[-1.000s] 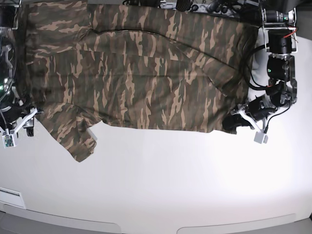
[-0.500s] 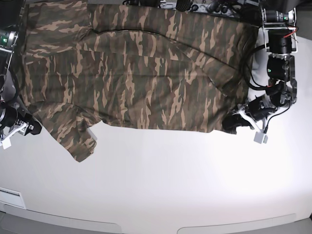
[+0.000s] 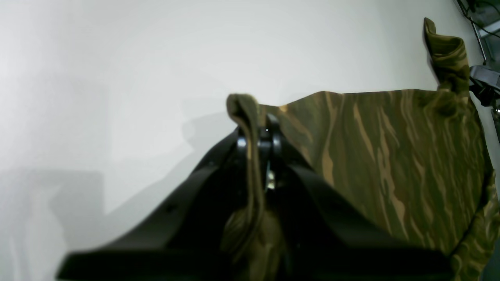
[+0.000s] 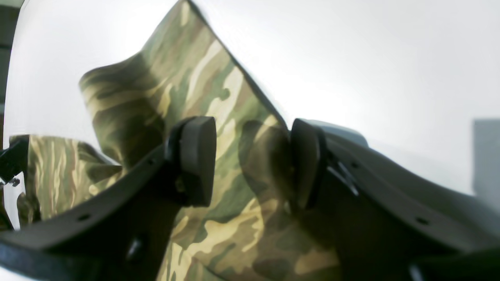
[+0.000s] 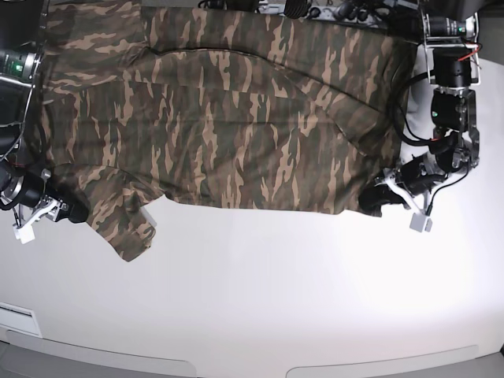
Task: Fold the T-shirt properly
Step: 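Move the right gripper to the opposite corner and grasp it, then lift both corners and fold the shirt over toward the collar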
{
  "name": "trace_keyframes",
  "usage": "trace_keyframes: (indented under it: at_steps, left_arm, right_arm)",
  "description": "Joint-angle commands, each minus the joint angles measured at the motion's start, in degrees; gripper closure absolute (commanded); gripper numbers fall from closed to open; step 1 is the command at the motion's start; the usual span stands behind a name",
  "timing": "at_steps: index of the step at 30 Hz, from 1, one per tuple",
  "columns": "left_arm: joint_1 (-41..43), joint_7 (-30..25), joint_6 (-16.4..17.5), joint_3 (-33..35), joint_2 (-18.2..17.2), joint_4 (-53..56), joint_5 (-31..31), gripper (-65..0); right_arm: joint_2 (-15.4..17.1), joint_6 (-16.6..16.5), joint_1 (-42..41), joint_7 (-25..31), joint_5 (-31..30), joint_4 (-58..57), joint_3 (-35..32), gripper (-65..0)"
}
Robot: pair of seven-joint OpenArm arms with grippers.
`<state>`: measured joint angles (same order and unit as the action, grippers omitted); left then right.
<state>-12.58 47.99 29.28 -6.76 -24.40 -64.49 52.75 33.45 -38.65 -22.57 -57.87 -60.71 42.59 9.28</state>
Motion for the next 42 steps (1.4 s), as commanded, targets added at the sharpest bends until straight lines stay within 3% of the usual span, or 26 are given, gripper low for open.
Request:
trace_keyframes:
  at_steps: [1,5,8,12,17,20,27,30,33,36,38,42]
  left_arm:
    - [-0.5,2.1,-0.3,0.1,-0.7,-0.3,-1.9,0.0]
    - [-0.5,2.0,-0.3,0.1,-0.7,-0.3,-1.8,0.0]
    - [-0.5,2.1,-0.3,0.1,-0.7,-0.3,-1.8,0.0]
    - [-0.5,2.0,-0.3,0.1,-0.7,-0.3,-1.8,0.0]
    - [-0.8,2.0,-0.3,0.1,-0.7,-0.3,-1.7,0.0]
    - [-1.5,2.0,0.0,0.1,-0.7,-0.3,-1.5,0.0]
    - [-5.5,1.8,4.2,0.1,-0.7,-0.4,-1.4,0.0]
    - [-7.0,-0.4,3.8,-0.1,-1.2,-0.4,-1.4,0.0]
    - [-9.2,-2.6,1.3,-0.1,-2.6,-0.4,-1.9,0.0]
    - [-12.0,-2.5,1.2,-0.2,-4.0,-0.3,-3.2,0.0]
    - [-13.6,-1.6,1.1,-0.2,-4.8,-0.3,-3.1,0.0]
    - [-13.8,3.4,1.9,-0.2,-6.0,-0.3,0.5,0.0]
  right_arm:
    - [0.9,0.0,-0.8,-1.6,0.6,0.4,0.1,-33.1]
    - [0.9,-1.3,-0.8,-6.3,-2.7,0.9,0.0,-32.0]
    - [0.9,-1.3,-0.8,-10.9,-7.2,0.9,-0.7,-26.4]
    - [0.9,-1.3,-0.8,-11.8,-8.3,0.9,-2.3,-24.9]
    - [1.6,-1.3,-1.1,-11.7,-11.2,2.1,-2.2,0.0]
    - [2.2,-1.3,-1.1,-11.7,-12.2,5.2,-2.2,0.0]
    - [2.9,-1.3,-0.3,-11.6,-12.6,18.2,-2.2,0.0]
    - [3.9,-1.3,1.8,-11.4,-12.6,25.1,-2.2,0.0]
    - [5.4,-1.3,4.0,-9.6,-12.2,32.1,-2.2,0.0]
    - [7.0,-1.3,4.8,-5.7,-8.0,36.9,-2.1,0.0]
    - [8.3,-1.3,4.6,-3.1,-5.2,38.7,-2.1,0.0]
    - [10.6,-1.3,4.8,-3.9,-5.5,40.5,-2.1,0.0]
